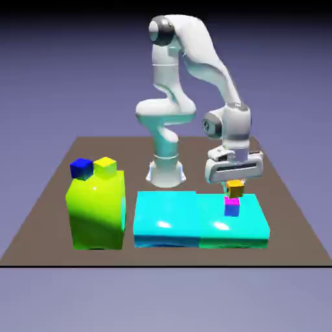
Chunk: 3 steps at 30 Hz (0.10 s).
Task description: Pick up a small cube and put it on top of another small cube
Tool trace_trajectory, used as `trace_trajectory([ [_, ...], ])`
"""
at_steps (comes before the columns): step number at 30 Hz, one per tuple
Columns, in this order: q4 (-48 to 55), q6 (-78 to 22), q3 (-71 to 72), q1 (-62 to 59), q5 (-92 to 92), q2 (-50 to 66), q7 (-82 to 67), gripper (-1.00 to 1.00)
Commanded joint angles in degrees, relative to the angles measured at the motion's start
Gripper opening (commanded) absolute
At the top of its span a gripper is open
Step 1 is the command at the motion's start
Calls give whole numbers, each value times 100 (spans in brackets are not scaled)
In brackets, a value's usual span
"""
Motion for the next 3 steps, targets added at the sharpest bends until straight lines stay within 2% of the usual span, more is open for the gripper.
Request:
trace_trajectory([
  [1,0,0,0,2,0,0,0,100],
  [3,49,-431,35,5,326,-415,-239,100],
])
